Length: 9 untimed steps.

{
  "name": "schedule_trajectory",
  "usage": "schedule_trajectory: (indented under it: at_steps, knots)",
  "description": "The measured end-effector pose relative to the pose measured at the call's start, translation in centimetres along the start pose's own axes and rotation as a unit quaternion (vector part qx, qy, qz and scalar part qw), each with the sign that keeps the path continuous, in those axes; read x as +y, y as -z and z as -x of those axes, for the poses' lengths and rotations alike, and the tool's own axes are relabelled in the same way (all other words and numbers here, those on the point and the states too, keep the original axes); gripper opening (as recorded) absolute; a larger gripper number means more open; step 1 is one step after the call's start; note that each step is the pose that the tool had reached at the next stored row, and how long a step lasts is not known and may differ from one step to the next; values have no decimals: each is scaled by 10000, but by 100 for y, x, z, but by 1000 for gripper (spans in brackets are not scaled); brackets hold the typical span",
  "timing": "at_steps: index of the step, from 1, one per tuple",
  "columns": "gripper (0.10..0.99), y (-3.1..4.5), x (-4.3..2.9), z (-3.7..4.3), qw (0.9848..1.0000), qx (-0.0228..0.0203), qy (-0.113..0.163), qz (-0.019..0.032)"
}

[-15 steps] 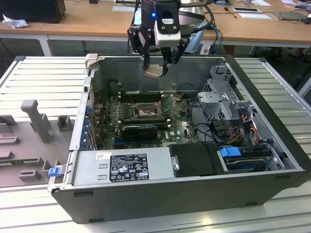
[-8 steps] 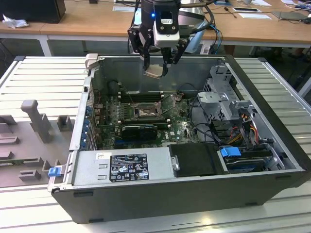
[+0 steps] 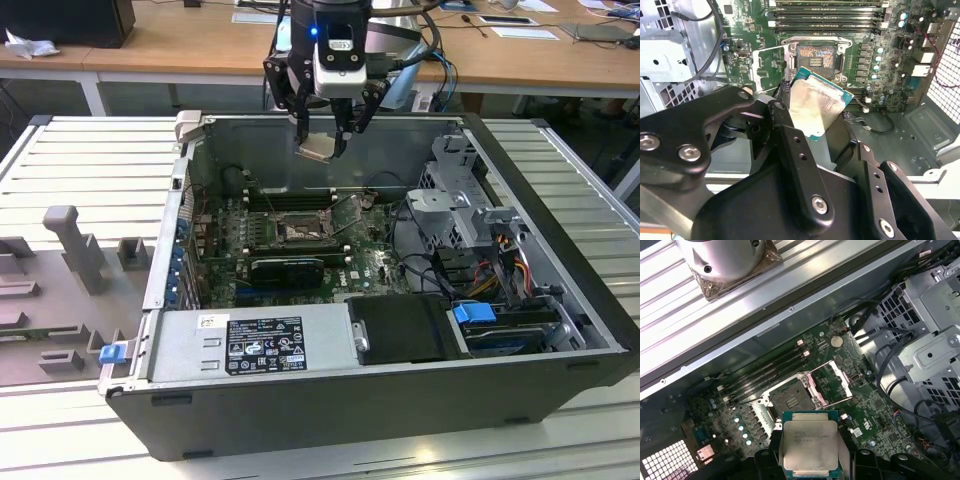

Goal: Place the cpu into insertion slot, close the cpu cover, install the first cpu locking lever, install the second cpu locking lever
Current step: 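Place the cpu into insertion slot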

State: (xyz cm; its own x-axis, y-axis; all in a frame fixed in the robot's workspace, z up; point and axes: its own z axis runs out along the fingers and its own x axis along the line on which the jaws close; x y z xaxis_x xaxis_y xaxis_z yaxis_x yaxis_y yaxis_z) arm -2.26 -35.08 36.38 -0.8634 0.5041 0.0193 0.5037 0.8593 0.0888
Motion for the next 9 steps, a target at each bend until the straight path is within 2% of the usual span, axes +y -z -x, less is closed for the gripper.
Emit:
schedule_trajectory:
  at_steps: [9]
  knots:
    - [525,-7,0,0,9997,-23,-223,0]
